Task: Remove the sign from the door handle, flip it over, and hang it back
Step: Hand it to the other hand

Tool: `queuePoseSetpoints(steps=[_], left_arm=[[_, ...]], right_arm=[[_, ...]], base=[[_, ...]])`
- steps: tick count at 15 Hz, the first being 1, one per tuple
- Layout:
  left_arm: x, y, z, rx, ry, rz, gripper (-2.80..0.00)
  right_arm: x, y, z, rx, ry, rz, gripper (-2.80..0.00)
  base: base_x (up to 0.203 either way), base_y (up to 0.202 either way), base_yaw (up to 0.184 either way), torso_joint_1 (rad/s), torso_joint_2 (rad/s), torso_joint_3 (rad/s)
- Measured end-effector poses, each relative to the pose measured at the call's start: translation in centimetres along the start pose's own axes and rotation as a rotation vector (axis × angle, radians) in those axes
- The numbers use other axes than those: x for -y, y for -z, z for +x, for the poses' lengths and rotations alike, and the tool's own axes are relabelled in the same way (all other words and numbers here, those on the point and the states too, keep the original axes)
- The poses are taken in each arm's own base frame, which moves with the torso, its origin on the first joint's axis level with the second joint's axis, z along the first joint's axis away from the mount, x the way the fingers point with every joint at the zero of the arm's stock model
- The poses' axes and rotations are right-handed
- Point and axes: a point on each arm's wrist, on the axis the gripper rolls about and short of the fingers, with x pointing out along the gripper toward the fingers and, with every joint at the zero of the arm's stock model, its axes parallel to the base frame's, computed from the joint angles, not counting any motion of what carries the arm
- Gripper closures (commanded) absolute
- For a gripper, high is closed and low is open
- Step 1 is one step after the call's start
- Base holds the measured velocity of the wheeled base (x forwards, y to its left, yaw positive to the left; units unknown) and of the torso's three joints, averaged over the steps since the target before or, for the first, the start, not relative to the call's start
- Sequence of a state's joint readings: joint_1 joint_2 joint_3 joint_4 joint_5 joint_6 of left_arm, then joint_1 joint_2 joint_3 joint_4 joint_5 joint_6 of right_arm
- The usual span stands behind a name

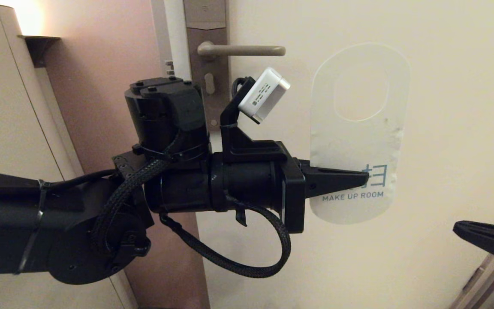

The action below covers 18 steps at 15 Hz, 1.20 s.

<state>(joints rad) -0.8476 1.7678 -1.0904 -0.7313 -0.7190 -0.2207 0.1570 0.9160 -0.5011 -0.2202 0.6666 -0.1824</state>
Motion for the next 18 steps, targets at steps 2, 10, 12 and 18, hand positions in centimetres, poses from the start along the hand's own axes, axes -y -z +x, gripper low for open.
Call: queuePoseSetpoints(steps=[2,10,12,18], left_arm=[[0.0,0.2,0.2,-0.007,0.011,-0.004,0.00],[-0.5,0.9,0.7,-0.032,0.056,-0.016,0.00],[-0.6,0.8,0.9,-0.030,0.069,-0.012,0.00],[-1.0,0.1,1.6,-0.010,0.109,0.022,0.00]], right_arm=[[-0.1,-0.1,1.1,-0.017,-0.066,0.002,-2.80],[0.9,-0.6,3.5,-0.054,-0.127,-0.030,-2.80],[0.6,-0.7,4.1,-0.059,-0.173,-0.030,-2.80],[0.2,-2.0,6.6,-0.060,-0.275,-0.047,-2.80]], base=[[0.000,0.000,0.000,0.000,0.00,0.000],[0.000,0.000,0.000,0.000,0.00,0.000],[0.000,0.000,0.000,0.000,0.00,0.000],[0.000,0.000,0.000,0.000,0.00,0.000]])
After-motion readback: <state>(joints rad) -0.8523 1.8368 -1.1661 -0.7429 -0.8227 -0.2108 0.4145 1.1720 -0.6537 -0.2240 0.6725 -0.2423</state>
